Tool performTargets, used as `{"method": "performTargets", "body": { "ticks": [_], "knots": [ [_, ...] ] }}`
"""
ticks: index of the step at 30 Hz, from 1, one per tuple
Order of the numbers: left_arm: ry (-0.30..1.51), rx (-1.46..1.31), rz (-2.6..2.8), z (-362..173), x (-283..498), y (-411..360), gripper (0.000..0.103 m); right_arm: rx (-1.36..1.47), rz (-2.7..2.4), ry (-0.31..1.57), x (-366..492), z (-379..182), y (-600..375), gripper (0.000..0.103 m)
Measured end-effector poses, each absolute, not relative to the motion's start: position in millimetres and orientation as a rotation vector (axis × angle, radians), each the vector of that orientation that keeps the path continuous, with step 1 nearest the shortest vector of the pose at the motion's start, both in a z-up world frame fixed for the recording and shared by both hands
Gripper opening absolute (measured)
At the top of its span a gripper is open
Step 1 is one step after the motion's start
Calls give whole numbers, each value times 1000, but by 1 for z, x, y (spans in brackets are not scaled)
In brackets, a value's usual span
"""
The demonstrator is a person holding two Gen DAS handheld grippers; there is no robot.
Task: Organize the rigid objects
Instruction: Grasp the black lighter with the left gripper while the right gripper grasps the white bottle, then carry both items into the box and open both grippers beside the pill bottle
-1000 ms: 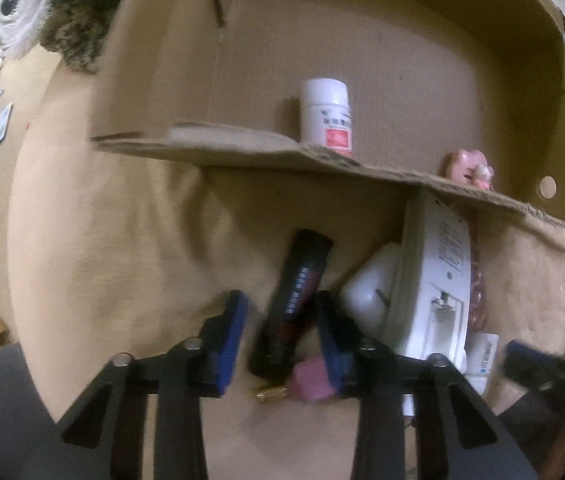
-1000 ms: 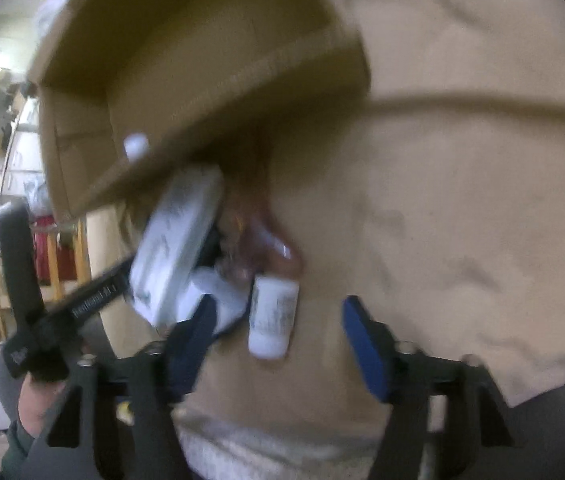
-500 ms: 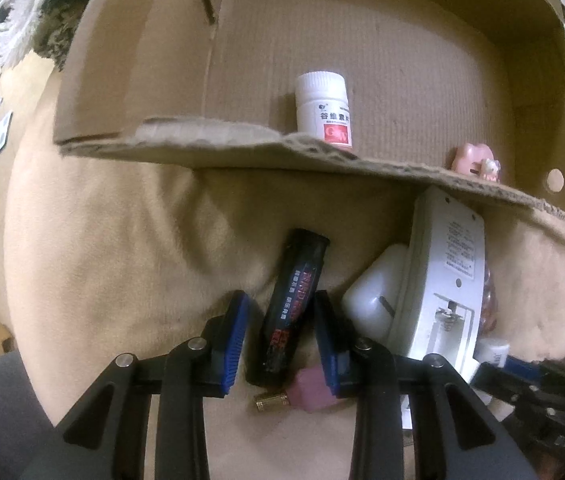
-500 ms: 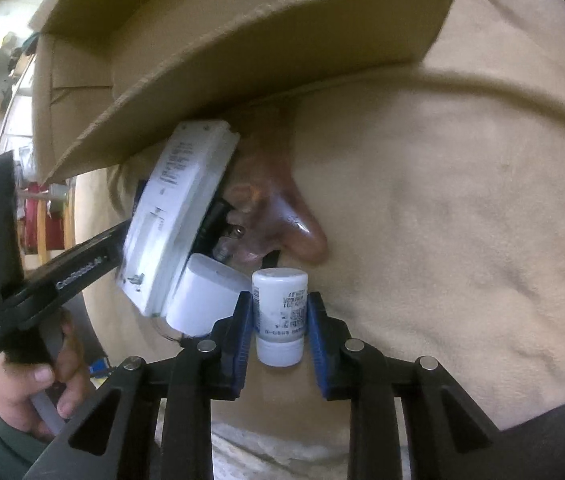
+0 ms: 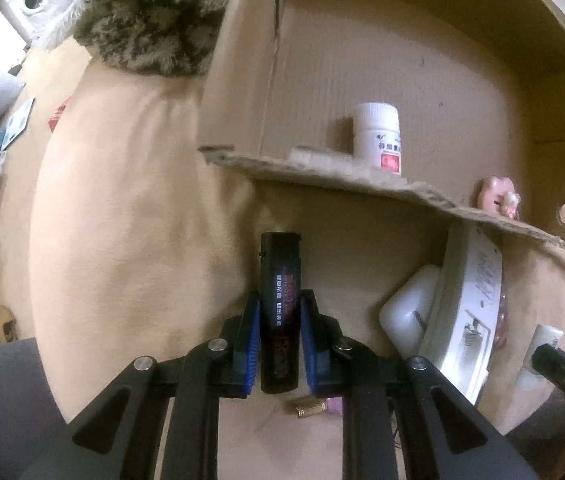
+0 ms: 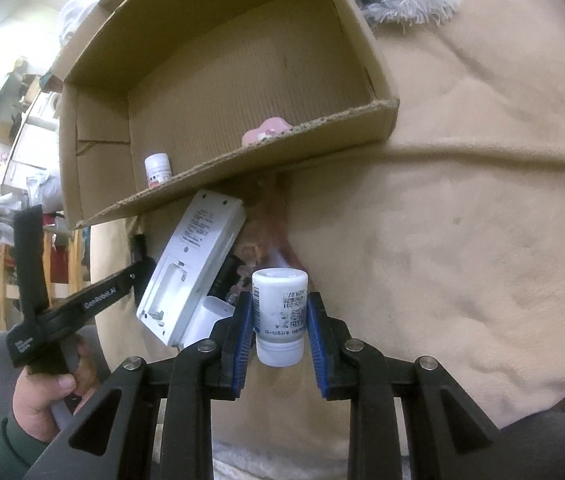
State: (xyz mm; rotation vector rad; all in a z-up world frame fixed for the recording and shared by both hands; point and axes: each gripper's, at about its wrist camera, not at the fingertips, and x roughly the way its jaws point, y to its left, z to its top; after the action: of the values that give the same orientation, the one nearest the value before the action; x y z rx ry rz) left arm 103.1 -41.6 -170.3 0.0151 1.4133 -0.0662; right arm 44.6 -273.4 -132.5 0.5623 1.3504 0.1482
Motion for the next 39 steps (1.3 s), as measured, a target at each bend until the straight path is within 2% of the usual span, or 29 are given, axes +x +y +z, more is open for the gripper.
{"method": "performTargets", "body": {
  "ticks": [5, 10, 18, 25, 33, 39],
  "knots": [
    [1405, 117, -75, -173, 102, -53, 18, 567, 154, 1345, 44, -131, -276, 28],
    [1415, 2, -90, -166, 107, -36, 17, 573, 160, 1327, 41, -124, -281, 28],
    [1320, -135, -131, -115, 89, -14, 17, 594, 193, 1237, 37, -103, -289, 28],
    [1249, -143, -146, -71, 69, -2, 17, 576, 235, 1146, 36, -79, -286, 28],
    [1135, -117, -128, -34, 76, -6, 17, 542, 250, 1056, 43, -52, -287, 28],
    [1120, -108, -121, -25, 97, -13, 17, 473, 226, 1010, 58, -34, -282, 28]
  ]
}}
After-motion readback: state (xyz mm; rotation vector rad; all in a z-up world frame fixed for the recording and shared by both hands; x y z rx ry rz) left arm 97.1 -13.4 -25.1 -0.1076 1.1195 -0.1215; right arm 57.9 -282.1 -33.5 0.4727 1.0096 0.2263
